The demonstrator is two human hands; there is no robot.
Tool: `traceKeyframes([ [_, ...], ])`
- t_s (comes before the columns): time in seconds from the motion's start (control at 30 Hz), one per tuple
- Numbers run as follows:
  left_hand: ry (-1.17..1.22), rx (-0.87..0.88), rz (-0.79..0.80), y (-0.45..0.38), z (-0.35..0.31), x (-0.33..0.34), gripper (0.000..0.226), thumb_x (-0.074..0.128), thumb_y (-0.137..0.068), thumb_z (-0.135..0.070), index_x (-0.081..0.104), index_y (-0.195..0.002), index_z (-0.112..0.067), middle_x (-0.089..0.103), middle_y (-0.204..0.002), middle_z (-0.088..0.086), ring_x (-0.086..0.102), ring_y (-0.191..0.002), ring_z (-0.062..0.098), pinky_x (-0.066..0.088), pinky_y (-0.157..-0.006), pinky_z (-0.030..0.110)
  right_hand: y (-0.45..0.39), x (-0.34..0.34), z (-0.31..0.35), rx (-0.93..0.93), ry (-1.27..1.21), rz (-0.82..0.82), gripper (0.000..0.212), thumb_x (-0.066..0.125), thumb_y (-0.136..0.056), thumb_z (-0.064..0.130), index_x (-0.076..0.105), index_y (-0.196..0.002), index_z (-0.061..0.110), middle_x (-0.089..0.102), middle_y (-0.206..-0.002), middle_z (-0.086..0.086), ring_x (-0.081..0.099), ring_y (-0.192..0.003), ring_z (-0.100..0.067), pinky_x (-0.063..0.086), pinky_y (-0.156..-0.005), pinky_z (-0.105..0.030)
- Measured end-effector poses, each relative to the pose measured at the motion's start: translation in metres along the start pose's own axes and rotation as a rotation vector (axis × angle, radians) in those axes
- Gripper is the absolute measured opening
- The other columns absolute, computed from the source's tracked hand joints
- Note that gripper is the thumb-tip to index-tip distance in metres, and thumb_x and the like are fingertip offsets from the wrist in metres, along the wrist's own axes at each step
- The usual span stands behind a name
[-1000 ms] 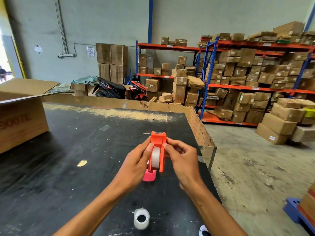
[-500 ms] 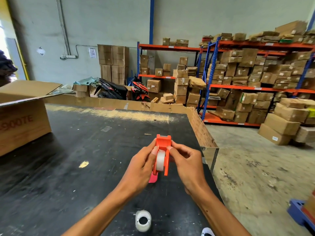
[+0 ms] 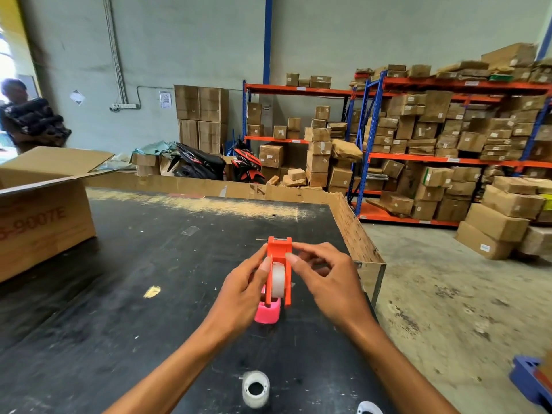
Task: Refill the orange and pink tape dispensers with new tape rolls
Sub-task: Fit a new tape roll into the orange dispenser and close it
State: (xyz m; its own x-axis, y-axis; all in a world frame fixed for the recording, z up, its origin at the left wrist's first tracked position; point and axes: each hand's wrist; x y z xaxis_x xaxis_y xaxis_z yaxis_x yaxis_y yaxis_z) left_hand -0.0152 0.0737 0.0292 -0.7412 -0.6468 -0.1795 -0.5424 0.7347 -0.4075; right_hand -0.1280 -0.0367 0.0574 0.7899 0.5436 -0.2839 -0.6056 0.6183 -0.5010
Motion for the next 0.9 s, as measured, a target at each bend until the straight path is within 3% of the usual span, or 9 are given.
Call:
traceKeyframes([
  [0.07,0.004,-0.004,-0.015,0.002,-0.002,-0.003,0.031,0.042,-0.096,-0.03,0.051,-0.119,-0.049,0.072,-0.097,-0.029,0.07,-0.099,0.004,0.059,-0.086,0.034,0.001,-0.001,0.003,-0.007,0.058,0.11,0.037,0.074,-0.079,0.032,0.067,-0.115,0.027,0.058,-0.091,0.001,0.055,-0.079,-0.009,0.047,-0.069,-0.018],
  [0.13,0.024,-0.009,-0.024,0.004,-0.002,-0.005,0.03,0.043,-0.092,-0.037,0.053,-0.115,-0.054,0.073,-0.106,-0.017,0.068,-0.106,0.017,0.056,-0.09,0.045,0.002,-0.001,0.005,-0.039,0.077,0.138,0.032,0.075,-0.076,0.033,0.071,-0.108,0.029,0.055,-0.089,-0.001,0.051,-0.074,-0.007,0.044,-0.065,-0.017],
  [0.23,0.029,0.01,-0.018,0.007,-0.004,-0.005,0.032,0.044,-0.091,-0.039,0.052,-0.116,-0.058,0.068,-0.12,-0.002,0.067,-0.109,0.019,0.054,-0.093,0.049,0.003,0.001,0.01,-0.034,0.074,0.194,0.028,0.074,-0.078,0.034,0.071,-0.105,0.031,0.054,-0.088,-0.003,0.048,-0.071,-0.006,0.043,-0.064,-0.015],
  [0.4,0.014,0.01,-0.015,0.009,-0.003,-0.007,0.038,0.043,-0.096,-0.033,0.049,-0.131,-0.044,0.067,-0.123,-0.001,0.066,-0.112,0.017,0.053,-0.096,0.05,0.0,0.0,0.017,0.022,0.143,0.355,0.035,0.075,-0.078,0.03,0.07,-0.112,0.024,0.051,-0.086,0.004,0.047,-0.073,-0.006,0.044,-0.07,-0.022],
  [0.7,0.003,-0.01,-0.005,0.012,-0.003,-0.008,0.041,0.042,-0.097,-0.032,0.048,-0.137,-0.035,0.068,-0.122,-0.002,0.067,-0.109,0.02,0.053,-0.095,0.051,0.003,-0.003,0.023,-0.102,0.113,0.313,0.01,0.078,-0.075,0.019,0.074,-0.083,0.016,0.061,-0.088,-0.001,0.053,-0.071,-0.005,0.047,-0.067,-0.022],
  [0.77,0.005,-0.003,0.004,0.012,-0.002,-0.009,0.037,0.042,-0.097,-0.03,0.051,-0.133,-0.039,0.069,-0.12,-0.001,0.068,-0.108,0.02,0.055,-0.093,0.048,0.001,-0.002,0.024,-0.13,0.122,0.302,0.009,0.078,-0.076,0.02,0.073,-0.082,0.015,0.061,-0.087,0.001,0.054,-0.072,-0.006,0.047,-0.066,-0.02],
  [0.9,-0.001,0.015,0.042,0.016,-0.008,-0.011,0.035,0.041,-0.097,-0.024,0.051,-0.118,-0.05,0.072,-0.11,-0.008,0.071,-0.097,0.009,0.059,-0.079,0.026,-0.015,-0.007,0.031,-0.198,0.12,0.238,0.008,0.076,-0.077,0.019,0.074,-0.083,0.014,0.062,-0.099,0.002,0.06,-0.087,-0.005,0.051,-0.071,-0.02],
])
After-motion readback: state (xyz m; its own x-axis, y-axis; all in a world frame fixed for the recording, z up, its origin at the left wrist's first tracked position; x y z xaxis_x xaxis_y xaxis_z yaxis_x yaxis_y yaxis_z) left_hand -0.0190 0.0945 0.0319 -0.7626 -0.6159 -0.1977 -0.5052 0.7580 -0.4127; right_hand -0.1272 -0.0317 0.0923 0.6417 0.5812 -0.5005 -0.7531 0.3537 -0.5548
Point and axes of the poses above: each hand's wrist, its own y-axis away from the middle knuckle, its own x-axis out of the palm, z = x × y
